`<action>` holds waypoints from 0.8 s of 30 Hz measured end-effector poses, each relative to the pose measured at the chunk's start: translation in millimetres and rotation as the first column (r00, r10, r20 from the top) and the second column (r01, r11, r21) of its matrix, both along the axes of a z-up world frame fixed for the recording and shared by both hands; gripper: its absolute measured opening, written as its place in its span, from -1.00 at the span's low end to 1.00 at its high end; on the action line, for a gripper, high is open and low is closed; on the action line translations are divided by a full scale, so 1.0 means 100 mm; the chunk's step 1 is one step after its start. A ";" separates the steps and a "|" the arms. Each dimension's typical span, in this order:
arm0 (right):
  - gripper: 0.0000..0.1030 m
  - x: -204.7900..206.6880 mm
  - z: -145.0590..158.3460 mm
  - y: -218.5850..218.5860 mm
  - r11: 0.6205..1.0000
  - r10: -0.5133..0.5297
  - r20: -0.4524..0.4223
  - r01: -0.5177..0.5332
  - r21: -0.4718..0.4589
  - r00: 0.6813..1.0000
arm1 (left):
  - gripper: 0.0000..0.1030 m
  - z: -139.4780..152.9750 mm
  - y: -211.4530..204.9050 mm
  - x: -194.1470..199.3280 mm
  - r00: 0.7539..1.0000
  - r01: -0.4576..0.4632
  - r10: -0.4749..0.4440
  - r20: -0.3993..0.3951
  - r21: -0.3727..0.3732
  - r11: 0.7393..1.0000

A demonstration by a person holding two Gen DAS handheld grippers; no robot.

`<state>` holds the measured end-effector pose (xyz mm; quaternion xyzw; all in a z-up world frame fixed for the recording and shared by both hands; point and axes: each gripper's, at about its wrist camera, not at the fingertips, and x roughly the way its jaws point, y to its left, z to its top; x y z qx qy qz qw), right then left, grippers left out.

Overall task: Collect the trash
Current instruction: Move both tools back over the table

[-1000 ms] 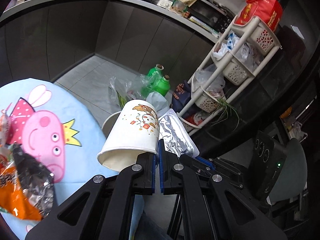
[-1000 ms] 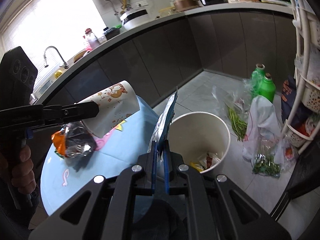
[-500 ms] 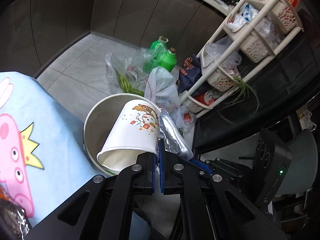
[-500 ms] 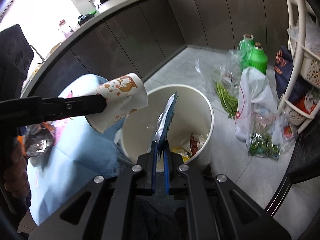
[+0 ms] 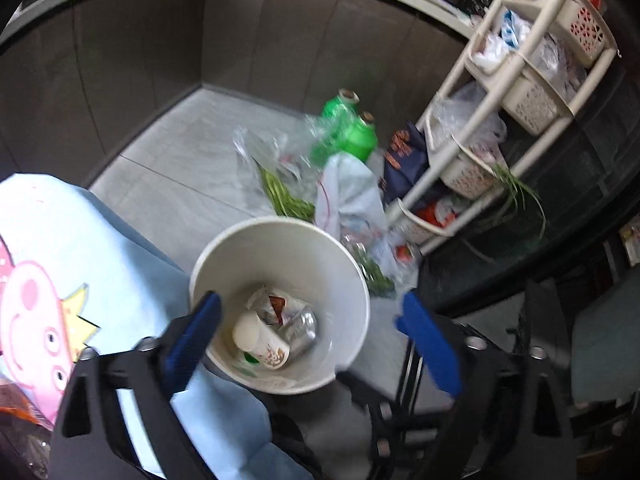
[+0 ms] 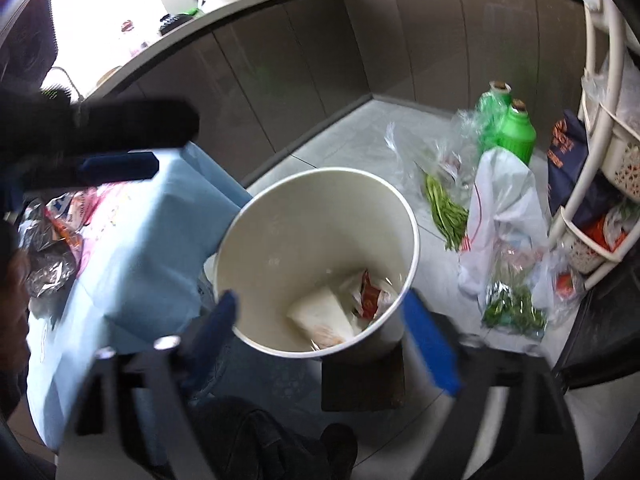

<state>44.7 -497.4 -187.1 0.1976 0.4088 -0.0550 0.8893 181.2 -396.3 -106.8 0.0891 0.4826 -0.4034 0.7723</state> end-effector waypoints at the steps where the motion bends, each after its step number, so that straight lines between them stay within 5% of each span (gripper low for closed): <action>1: 0.94 -0.01 0.01 0.01 1.000 0.005 0.001 -0.005 -0.010 1.000 | 0.83 0.03 0.02 0.01 1.000 -0.012 0.012 0.012 -0.004 1.000; 24: 0.93 -0.09 0.35 0.08 0.998 0.009 0.037 -0.007 -0.062 0.999 | 0.83 0.25 0.18 -0.08 0.995 -0.070 0.069 0.074 0.011 0.997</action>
